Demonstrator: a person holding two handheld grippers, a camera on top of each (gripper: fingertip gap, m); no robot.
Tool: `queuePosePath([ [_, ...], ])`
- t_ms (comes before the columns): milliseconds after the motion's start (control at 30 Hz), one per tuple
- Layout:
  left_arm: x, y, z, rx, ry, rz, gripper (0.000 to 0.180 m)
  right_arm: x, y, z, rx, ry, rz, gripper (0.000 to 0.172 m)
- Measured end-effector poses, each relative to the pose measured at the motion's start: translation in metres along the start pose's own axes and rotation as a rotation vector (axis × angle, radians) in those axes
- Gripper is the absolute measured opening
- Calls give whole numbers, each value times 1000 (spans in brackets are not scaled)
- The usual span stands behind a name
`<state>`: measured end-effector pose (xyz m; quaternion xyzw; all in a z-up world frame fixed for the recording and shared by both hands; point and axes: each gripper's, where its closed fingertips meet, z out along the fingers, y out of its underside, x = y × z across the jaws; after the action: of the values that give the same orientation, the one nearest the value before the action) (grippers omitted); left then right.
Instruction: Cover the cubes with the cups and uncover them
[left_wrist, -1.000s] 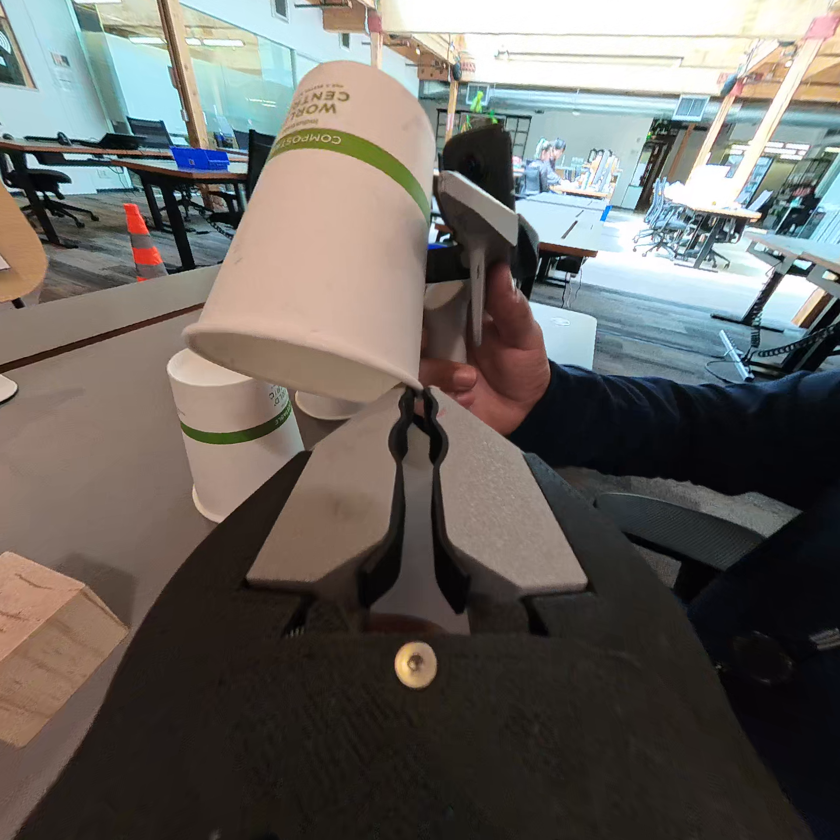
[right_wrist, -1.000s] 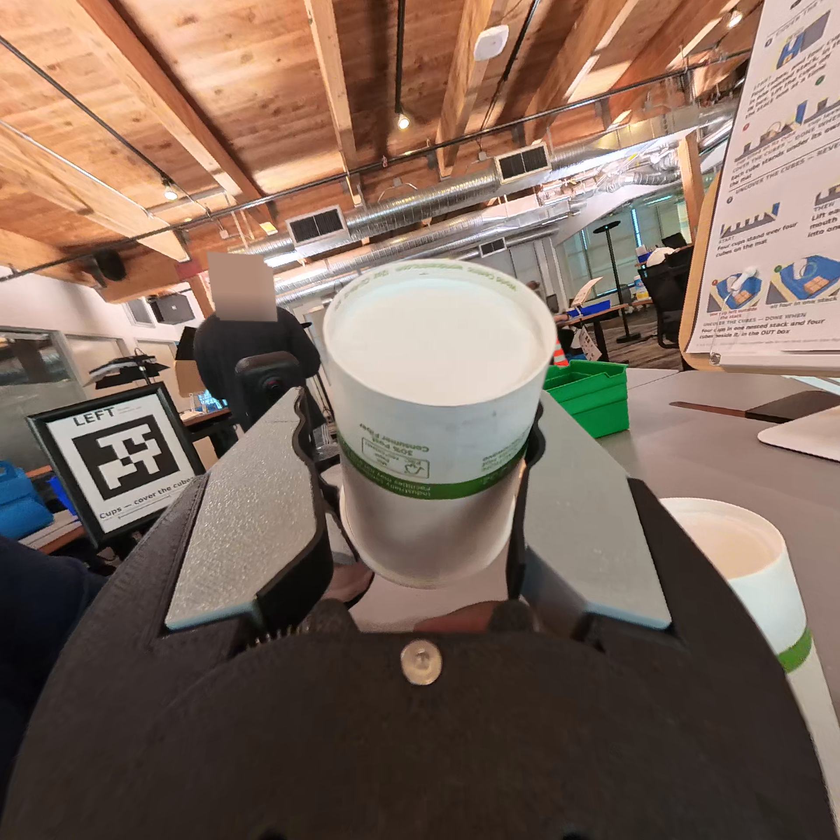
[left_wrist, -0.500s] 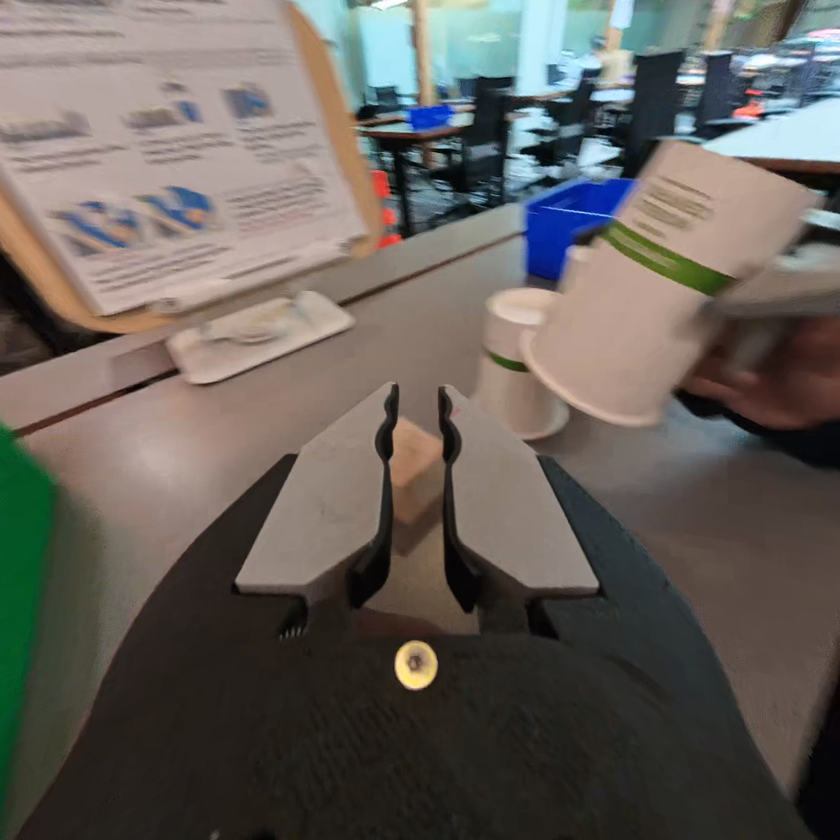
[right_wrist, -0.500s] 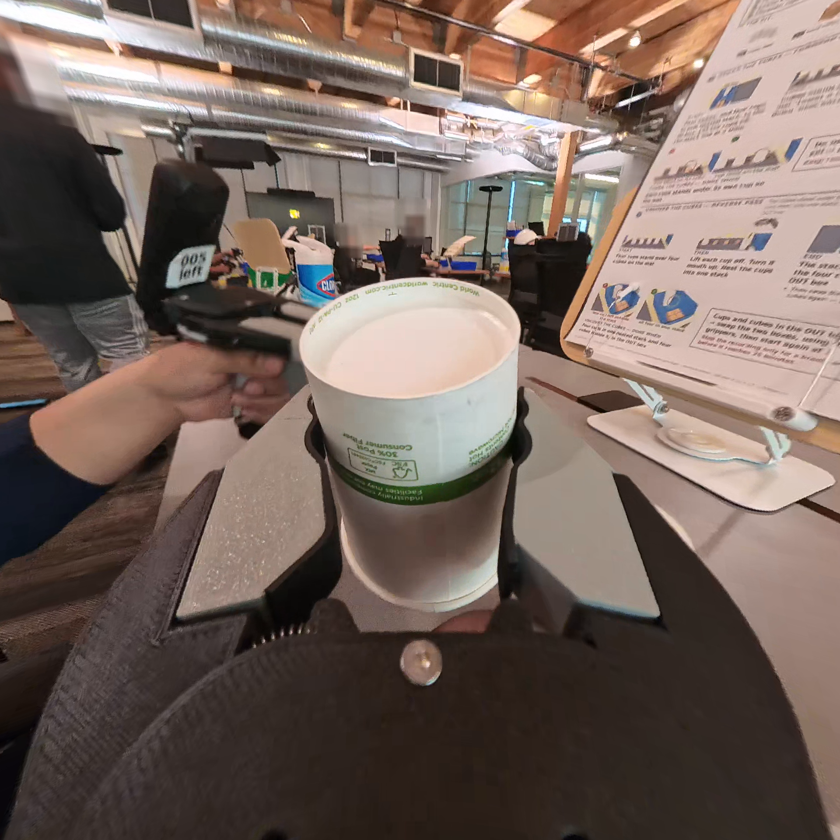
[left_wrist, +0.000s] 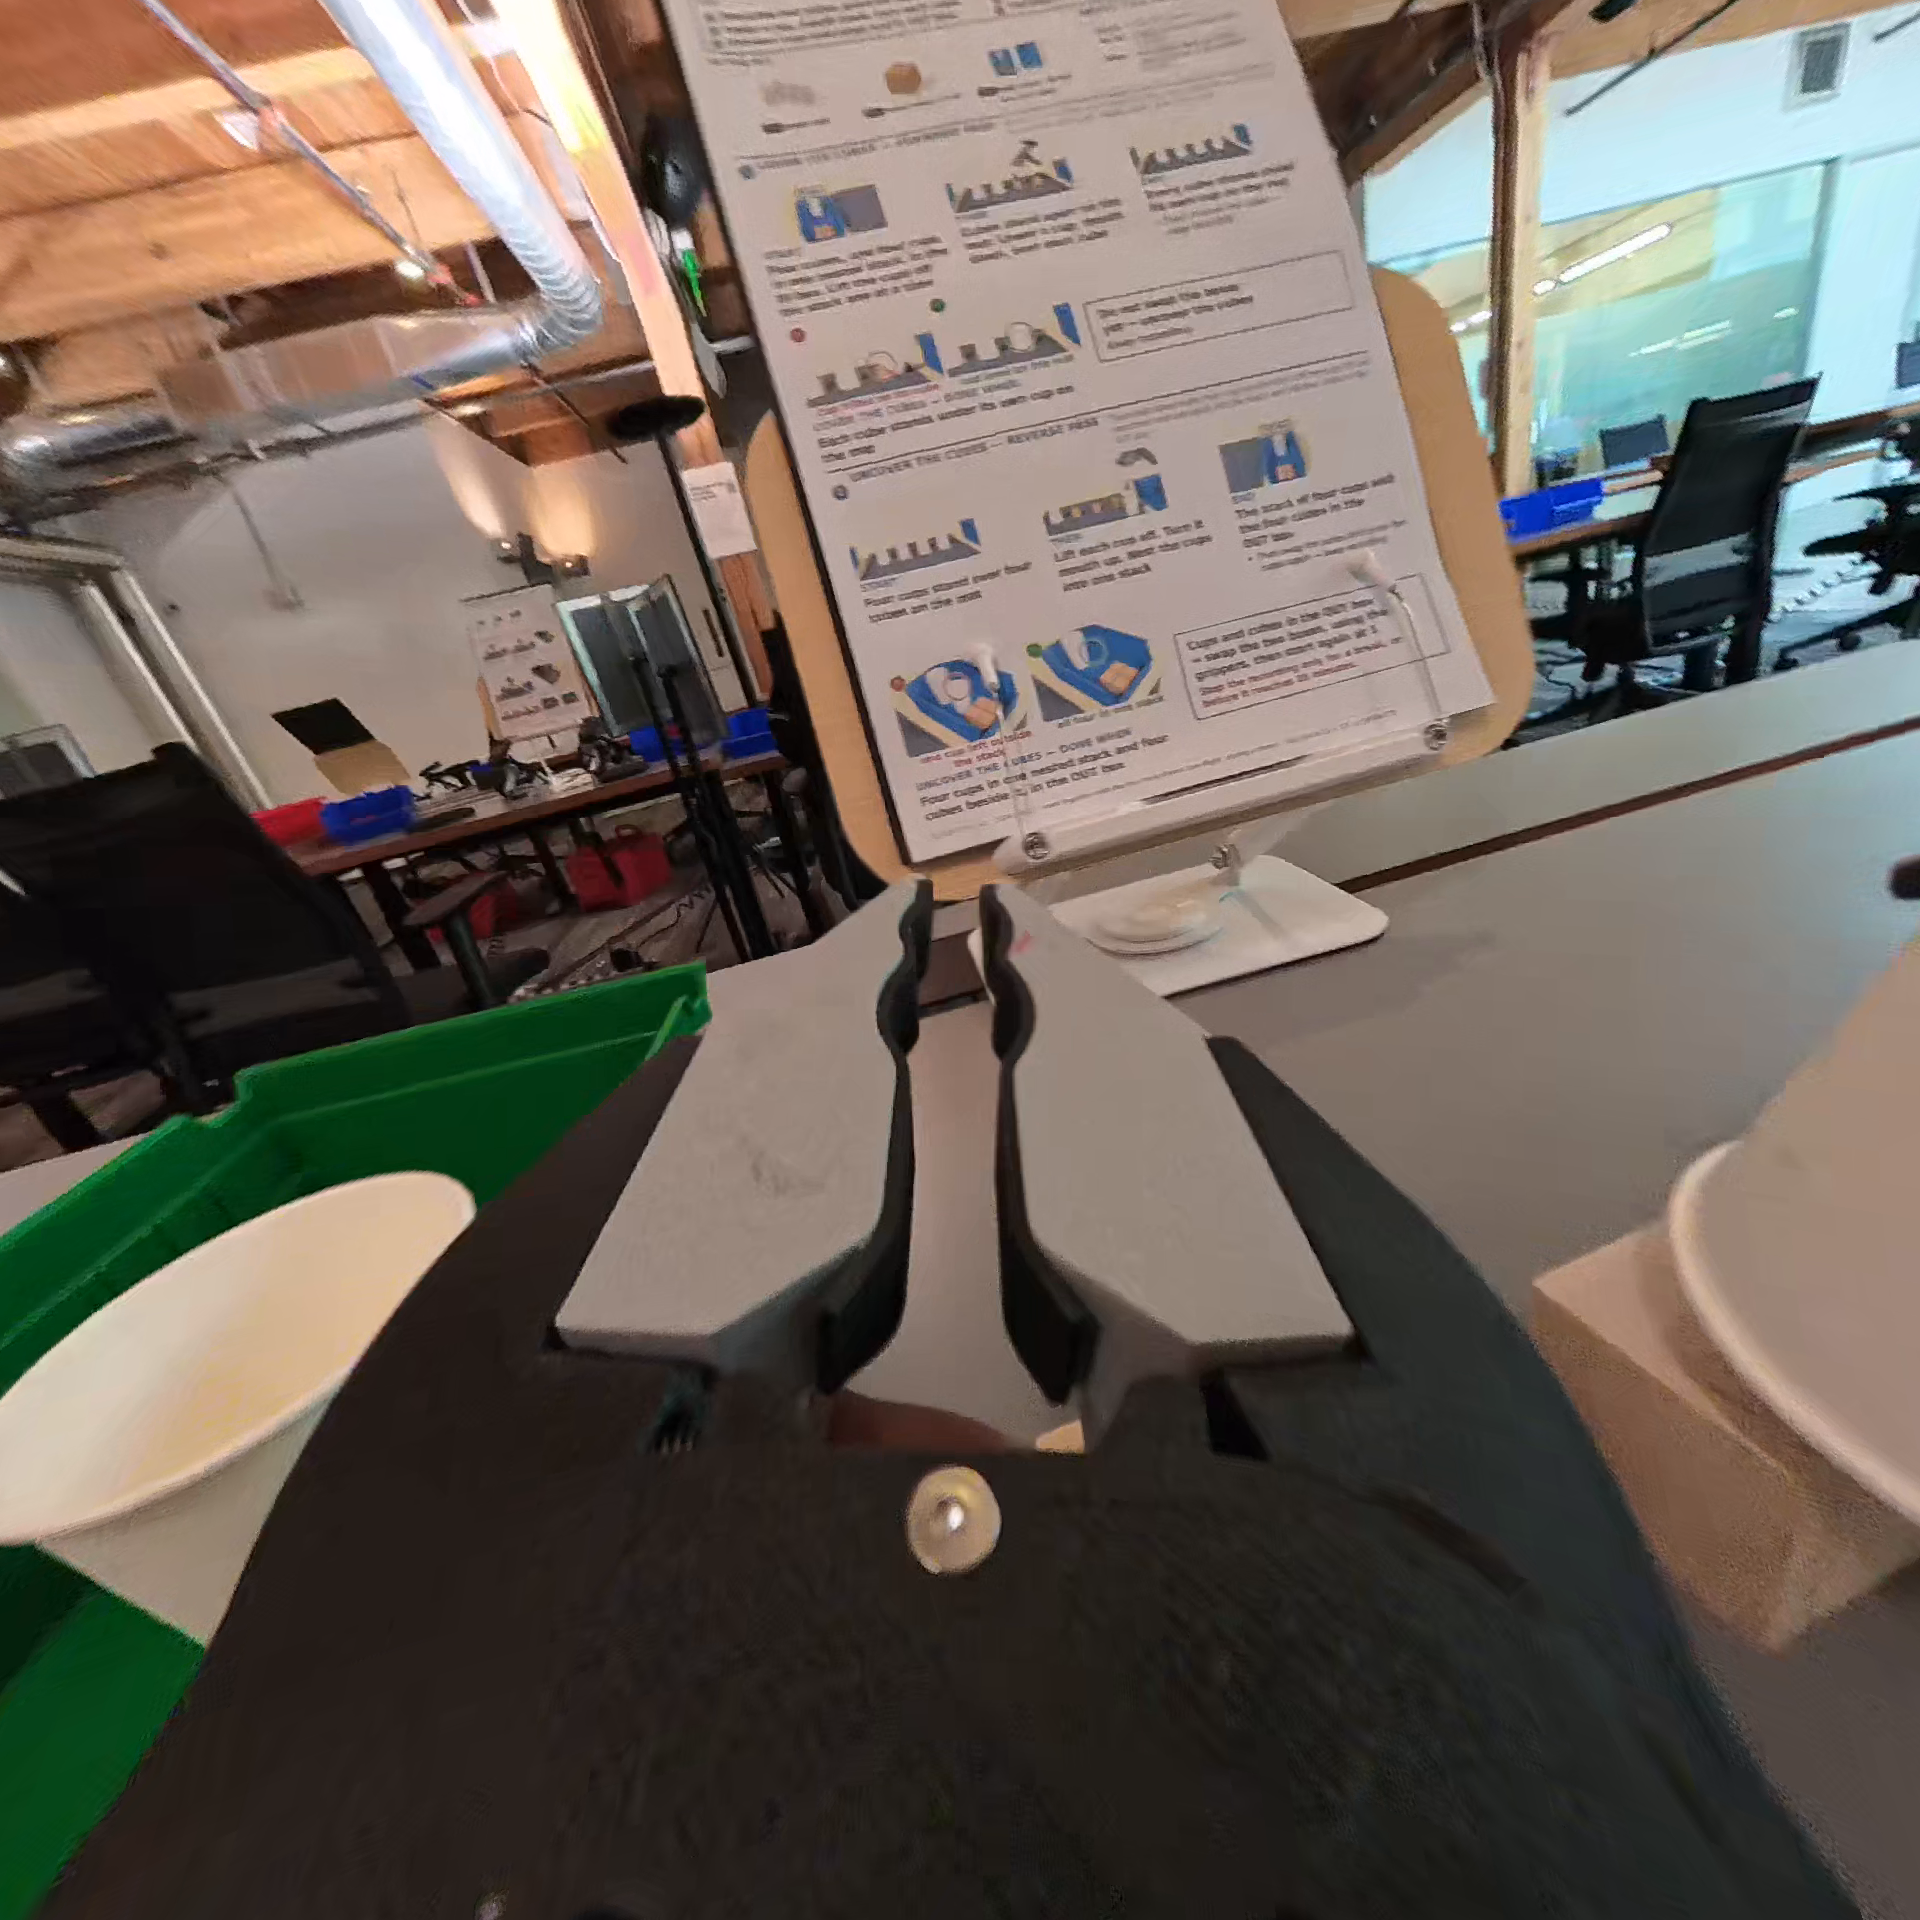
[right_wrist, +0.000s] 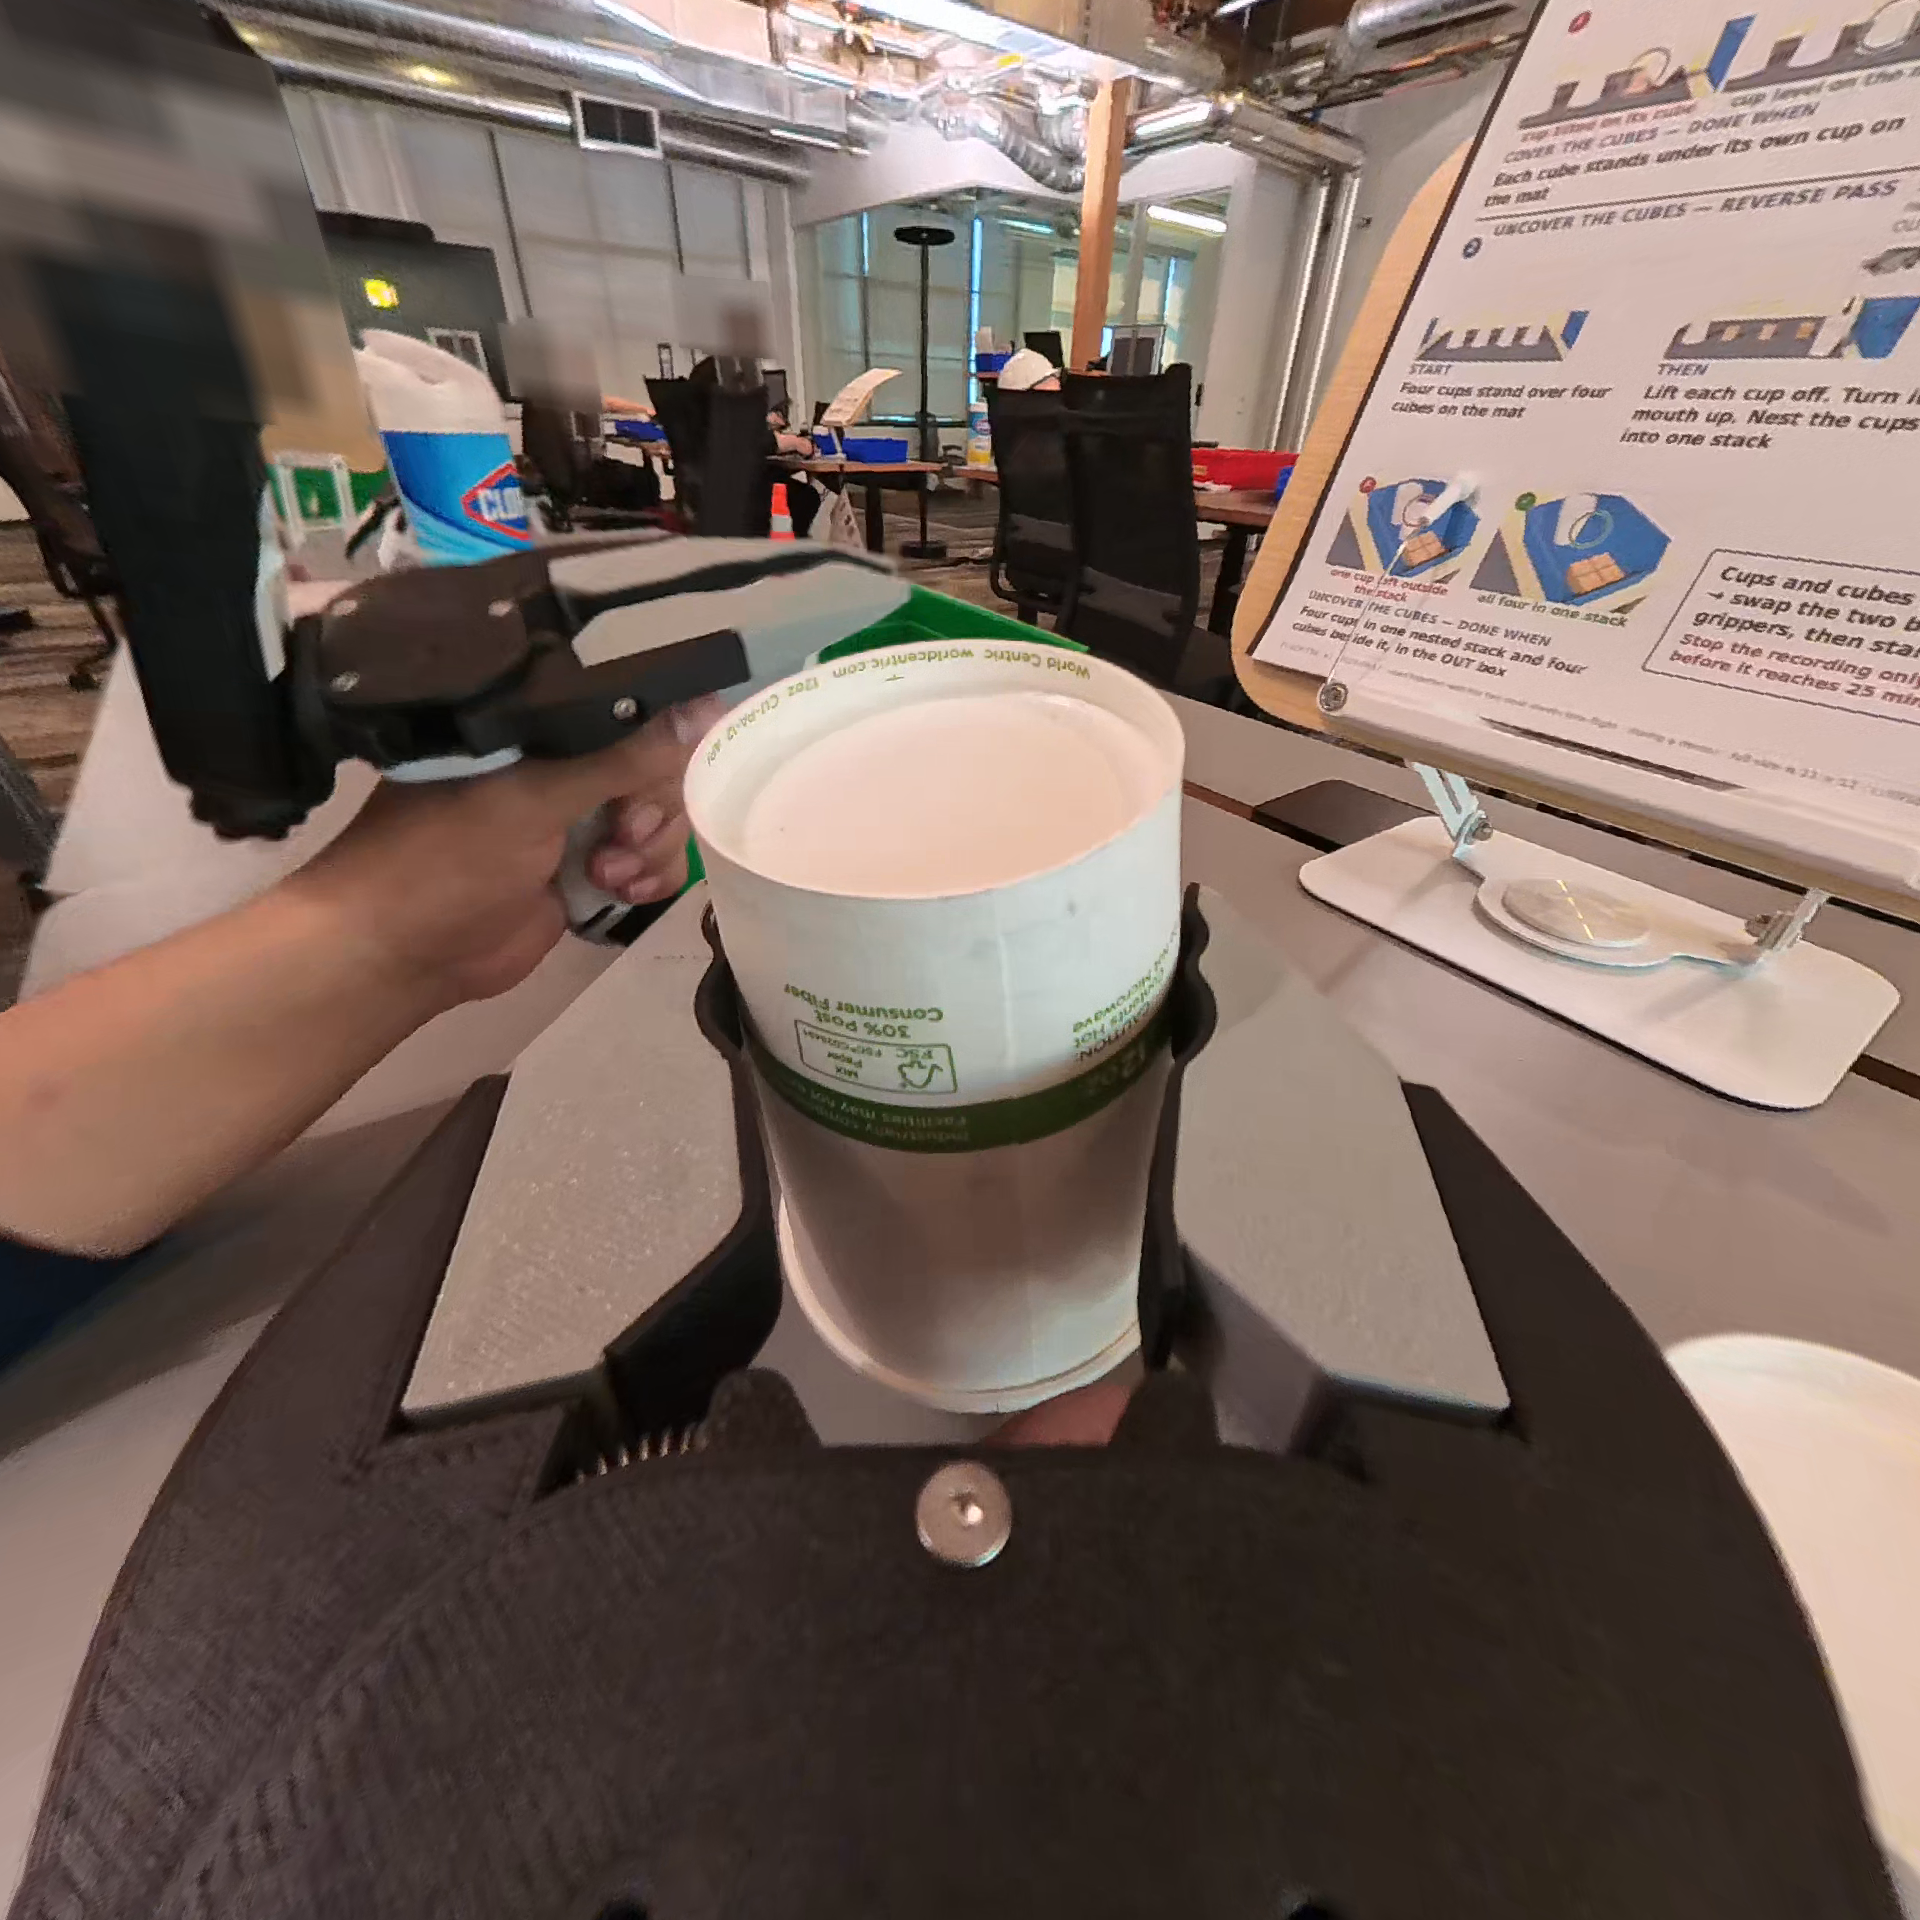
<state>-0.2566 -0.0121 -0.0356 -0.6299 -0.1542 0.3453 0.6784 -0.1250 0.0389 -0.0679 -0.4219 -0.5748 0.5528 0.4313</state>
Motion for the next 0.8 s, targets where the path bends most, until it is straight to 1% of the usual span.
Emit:
queuePosePath([
  [33, -4, 8, 1, -20, -9, -9, 5, 3, 1, 4, -5, 12, 9, 82],
  [100, -9, 24, 4, -109, -2, -17, 16, 11, 7, 13, -36, 47, 23, 83],
  [133, -12, 25, 4, -116, -16, -37, 17, 14, 12, 17, -56, 67, 22, 83],
  [233, -10, 20, 3, -92, 13, -108, 16, 20, 34, 29, -140, 112, -4, 83],
  [267, -10, 21, 3, -94, 9, -101, 16, 20, 41, 31, -174, 117, -8, 85],
  [333, -9, 27, 3, -126, -6, -44, 16, 17, 46, 32, -185, 106, -11, 88],
  [400, -8, 32, 3, -153, -15, -15, 18, 14, 42, 28, -168, 105, -22, 87],
  [467, -7, 34, 3, -167, -11, -26, 19, 12, 35, 23, -138, 108, -31, 86],
  [633, -16, 35, -1, -171, -63, -29, 21, 4, 17, 10, -56, 117, -68, 84],
  [733, -33, 31, -6, -148, -159, -8, 22, 1, 6, 4, -7, 125, -91, 82],
  [800, -53, 12, -17, -46, -282, 15, 21, -2, 2, 1, 10, 122, -91, 82],
])
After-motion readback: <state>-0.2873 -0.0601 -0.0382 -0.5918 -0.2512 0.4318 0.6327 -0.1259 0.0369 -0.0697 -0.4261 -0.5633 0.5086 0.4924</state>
